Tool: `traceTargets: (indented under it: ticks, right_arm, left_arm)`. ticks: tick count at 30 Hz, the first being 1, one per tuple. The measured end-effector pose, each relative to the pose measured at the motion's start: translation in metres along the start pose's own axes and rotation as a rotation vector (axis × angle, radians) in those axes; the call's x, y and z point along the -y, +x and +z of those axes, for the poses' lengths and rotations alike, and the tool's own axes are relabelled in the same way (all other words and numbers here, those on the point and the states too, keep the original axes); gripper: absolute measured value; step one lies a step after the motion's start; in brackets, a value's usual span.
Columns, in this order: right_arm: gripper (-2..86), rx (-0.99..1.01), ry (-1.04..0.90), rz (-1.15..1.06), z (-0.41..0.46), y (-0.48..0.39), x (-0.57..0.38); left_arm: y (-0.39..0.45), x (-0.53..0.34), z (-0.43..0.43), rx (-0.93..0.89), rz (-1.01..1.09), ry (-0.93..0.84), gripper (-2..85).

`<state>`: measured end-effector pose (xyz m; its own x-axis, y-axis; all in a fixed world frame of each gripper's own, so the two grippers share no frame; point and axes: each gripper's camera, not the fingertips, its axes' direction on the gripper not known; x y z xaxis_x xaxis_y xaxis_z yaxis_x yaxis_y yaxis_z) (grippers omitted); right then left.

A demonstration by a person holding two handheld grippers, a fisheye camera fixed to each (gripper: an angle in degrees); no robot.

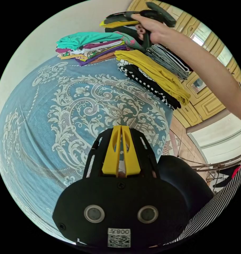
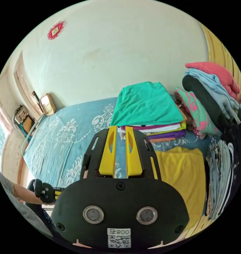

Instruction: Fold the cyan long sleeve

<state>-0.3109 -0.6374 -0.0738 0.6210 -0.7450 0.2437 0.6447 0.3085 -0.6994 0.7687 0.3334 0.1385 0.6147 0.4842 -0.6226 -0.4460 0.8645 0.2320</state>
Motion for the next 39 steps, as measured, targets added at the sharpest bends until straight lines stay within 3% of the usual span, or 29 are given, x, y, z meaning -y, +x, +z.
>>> traceTargets:
  ticks: [9, 22, 31, 34, 39]
  right_arm:
    - [7.5, -0.102, -0.09, -0.04, 0.138, -0.037, 0.187]
    - [7.1, -0.295, -0.154, -0.079, 0.228, -0.069, 0.284]
    - [1.0, -0.222, -0.075, -0.009, 0.18, -0.059, 0.314]
    - [0.6, -0.119, 0.006, 0.006, 0.127, -0.056, 0.316]
    - [0.5, 0.088, 0.126, 0.018, 0.014, -0.051, 0.297]
  left_arm:
    - [-0.055, -0.033, -0.027, -0.102, -0.017, 0.01, 0.2]
    - [-0.114, -0.081, -0.073, -0.116, -0.018, 0.024, 0.2]
    - [-0.161, -0.116, -0.113, -0.159, -0.034, 0.04, 0.2]
    - [-0.186, -0.136, -0.139, -0.241, -0.06, 0.128, 0.2]
    - [-0.221, -0.17, -0.209, -0.202, -0.12, 0.223, 0.2]
